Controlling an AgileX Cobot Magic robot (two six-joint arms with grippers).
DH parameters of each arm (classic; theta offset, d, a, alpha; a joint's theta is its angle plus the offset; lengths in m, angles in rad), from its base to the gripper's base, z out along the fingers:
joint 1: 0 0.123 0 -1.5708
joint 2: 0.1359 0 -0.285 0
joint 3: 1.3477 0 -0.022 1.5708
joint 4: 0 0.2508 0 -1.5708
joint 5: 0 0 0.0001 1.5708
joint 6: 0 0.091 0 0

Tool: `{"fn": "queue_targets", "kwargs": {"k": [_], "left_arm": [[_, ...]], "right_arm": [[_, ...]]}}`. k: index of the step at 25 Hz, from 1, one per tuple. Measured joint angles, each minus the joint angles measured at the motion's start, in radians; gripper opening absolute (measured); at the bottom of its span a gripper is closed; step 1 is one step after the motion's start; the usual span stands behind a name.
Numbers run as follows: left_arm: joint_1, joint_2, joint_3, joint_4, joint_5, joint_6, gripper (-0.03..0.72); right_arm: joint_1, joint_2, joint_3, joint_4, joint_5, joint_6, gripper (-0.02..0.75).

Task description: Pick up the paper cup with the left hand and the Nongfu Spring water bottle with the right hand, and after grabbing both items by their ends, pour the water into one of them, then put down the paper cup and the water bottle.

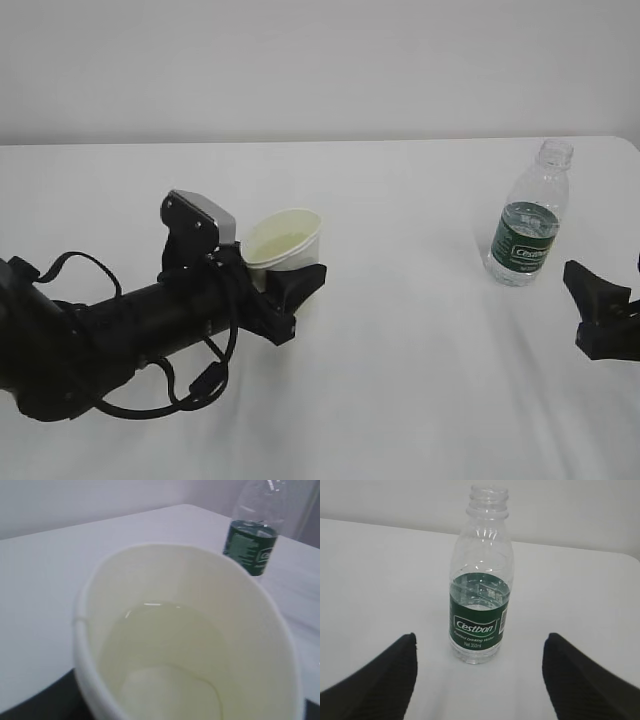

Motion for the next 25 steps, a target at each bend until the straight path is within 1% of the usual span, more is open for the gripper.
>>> {"fn": "queue_targets", "kwargs": {"k": [6, 11, 22, 25], "left_arm": [[0.000, -0.024, 0.052, -0.215, 0.000, 0.089, 0.419], [0.000, -0.034, 0.065, -0.377, 0.000, 0.180, 0.419], [0.004, -0.035, 0.065, -0.681, 0.000, 0.217, 0.418], [0.030, -0.035, 0.065, -0.701, 0.000, 0.223, 0.418]], "right_arm": [[0.000, 0.000, 0.000, 0.000, 0.000, 0.000, 0.592], [0.000, 0.000, 0.000, 0.000, 0.000, 0.000, 0.592], [0.000, 0.000, 0.000, 0.000, 0.000, 0.000, 0.592], [0.000, 0.000, 0.000, 0.000, 0.000, 0.000, 0.592]]}}
